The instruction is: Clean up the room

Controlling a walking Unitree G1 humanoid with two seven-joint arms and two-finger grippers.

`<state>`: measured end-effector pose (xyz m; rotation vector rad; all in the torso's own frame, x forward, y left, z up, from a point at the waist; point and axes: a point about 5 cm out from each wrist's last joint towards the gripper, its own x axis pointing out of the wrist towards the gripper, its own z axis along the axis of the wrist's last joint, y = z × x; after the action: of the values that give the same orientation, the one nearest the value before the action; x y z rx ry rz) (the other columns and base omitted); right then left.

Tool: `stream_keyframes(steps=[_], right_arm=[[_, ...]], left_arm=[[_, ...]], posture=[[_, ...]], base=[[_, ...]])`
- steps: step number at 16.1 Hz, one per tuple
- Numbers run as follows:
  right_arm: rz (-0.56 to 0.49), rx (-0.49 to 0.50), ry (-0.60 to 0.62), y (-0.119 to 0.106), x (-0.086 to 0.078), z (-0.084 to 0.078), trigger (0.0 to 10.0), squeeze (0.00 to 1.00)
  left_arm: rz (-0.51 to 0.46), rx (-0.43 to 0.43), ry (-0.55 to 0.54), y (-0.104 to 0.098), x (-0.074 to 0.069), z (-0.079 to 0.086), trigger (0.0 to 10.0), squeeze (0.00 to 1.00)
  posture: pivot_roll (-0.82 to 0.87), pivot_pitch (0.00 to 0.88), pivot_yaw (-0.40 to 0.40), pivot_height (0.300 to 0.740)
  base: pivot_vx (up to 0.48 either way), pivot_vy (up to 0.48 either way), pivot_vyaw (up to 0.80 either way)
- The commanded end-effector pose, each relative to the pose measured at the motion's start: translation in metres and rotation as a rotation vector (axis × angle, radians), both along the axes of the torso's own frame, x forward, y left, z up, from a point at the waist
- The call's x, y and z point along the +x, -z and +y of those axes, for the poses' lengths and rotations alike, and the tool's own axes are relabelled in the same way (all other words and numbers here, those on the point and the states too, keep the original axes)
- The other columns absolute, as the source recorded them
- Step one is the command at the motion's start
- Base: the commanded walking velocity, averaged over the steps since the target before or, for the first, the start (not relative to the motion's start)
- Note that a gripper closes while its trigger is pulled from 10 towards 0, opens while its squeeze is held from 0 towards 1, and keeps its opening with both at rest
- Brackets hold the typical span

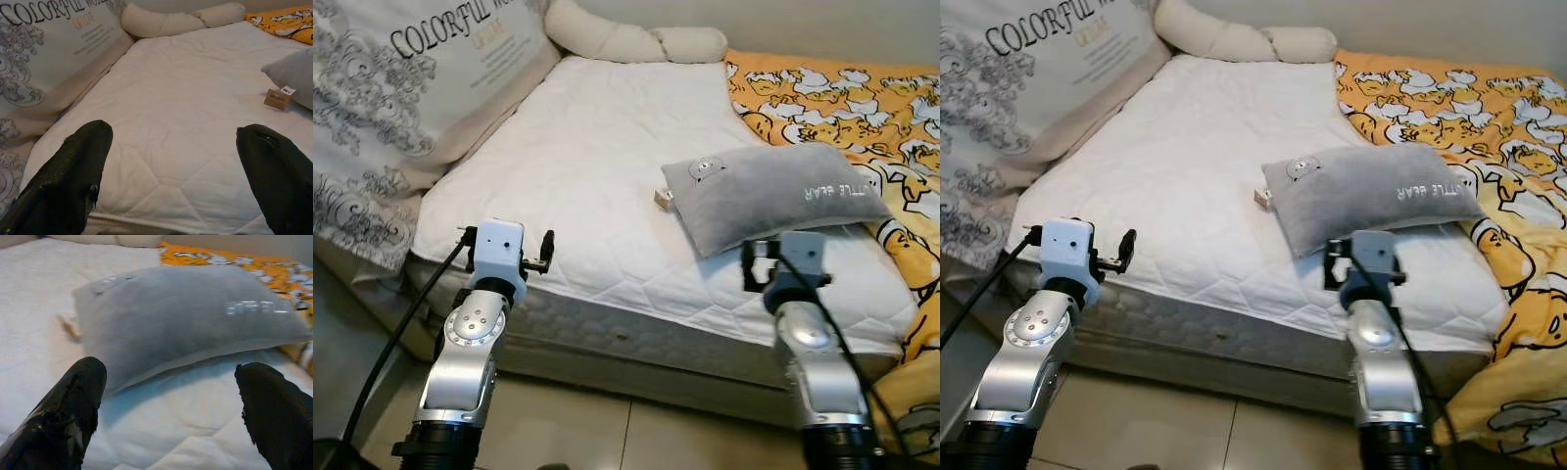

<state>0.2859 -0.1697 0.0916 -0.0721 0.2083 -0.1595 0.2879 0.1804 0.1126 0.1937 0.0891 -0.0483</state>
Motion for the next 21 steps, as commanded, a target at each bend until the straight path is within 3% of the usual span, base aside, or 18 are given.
stream_keyframes(steps=[1, 8, 12, 21], right_arm=[[-0.038, 0.006, -0.026, -0.0092, 0.0055, 0.0052, 10.0, 0.0], [-0.025, 0.001, -0.023, -0.0091, 0.0113, 0.0041, 10.0, 0.0], [-0.015, -0.002, -0.032, -0.0078, 0.0136, 0.0064, 10.0, 0.0], [-0.009, -0.003, -0.031, -0.0057, 0.0153, 0.0083, 10.0, 0.0]], left_arm=[[-0.014, 0.002, -0.002, -0.0041, 0.0021, 0.0036, 10.0, 0.0], [-0.016, -0.005, 0.02, -0.0049, 0.0062, 0.0012, 10.0, 0.0], [-0.021, -0.007, 0.028, -0.0059, 0.0074, -0.0008, 10.0, 0.0], [-0.028, -0.01, 0.031, -0.0076, 0.0093, -0.0007, 10.0, 0.0]], posture=[[0.05, 0.0, 0.012, 0.74], [0.05, 0.0, 0.012, 0.74], [0.06, 0.0, 0.009, 0.74], [0.06, 0.0, 0.012, 0.74]], base=[[0.0, 0.0, 0.0], [0.301, 0.0, 0.0], [0.314, 0.0, -0.76], [0.317, 0.0, 0.0]])
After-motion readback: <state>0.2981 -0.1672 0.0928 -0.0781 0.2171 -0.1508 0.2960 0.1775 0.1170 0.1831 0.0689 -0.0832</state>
